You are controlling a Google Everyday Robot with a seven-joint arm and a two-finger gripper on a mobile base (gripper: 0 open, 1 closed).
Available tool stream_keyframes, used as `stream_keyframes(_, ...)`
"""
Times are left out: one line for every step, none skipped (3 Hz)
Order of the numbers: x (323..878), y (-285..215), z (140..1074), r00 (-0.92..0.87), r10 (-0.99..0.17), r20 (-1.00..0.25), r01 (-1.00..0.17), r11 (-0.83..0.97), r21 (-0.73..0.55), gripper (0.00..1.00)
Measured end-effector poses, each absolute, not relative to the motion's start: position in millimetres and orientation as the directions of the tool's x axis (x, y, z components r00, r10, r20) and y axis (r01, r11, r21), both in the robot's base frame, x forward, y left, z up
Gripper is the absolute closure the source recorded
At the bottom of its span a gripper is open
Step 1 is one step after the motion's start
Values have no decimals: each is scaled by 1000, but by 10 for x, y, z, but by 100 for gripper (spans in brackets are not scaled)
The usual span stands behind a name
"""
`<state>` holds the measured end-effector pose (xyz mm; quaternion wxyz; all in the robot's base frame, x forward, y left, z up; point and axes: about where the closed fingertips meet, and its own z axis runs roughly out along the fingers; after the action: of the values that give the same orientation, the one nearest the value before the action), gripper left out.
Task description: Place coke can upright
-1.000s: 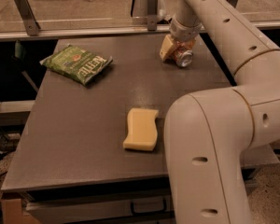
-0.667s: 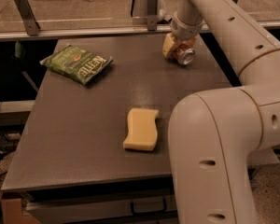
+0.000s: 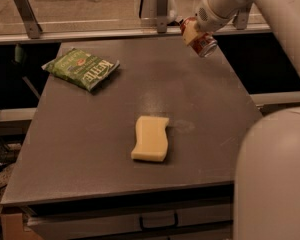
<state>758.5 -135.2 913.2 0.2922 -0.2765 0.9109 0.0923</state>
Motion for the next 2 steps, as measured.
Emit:
stream_keyframes(7293, -1376, 9359, -537, -458, -708, -659, 752, 14, 100)
stream_keyframes(6975, -1451, 9427, -421, -412, -808, -738, 673, 41, 100)
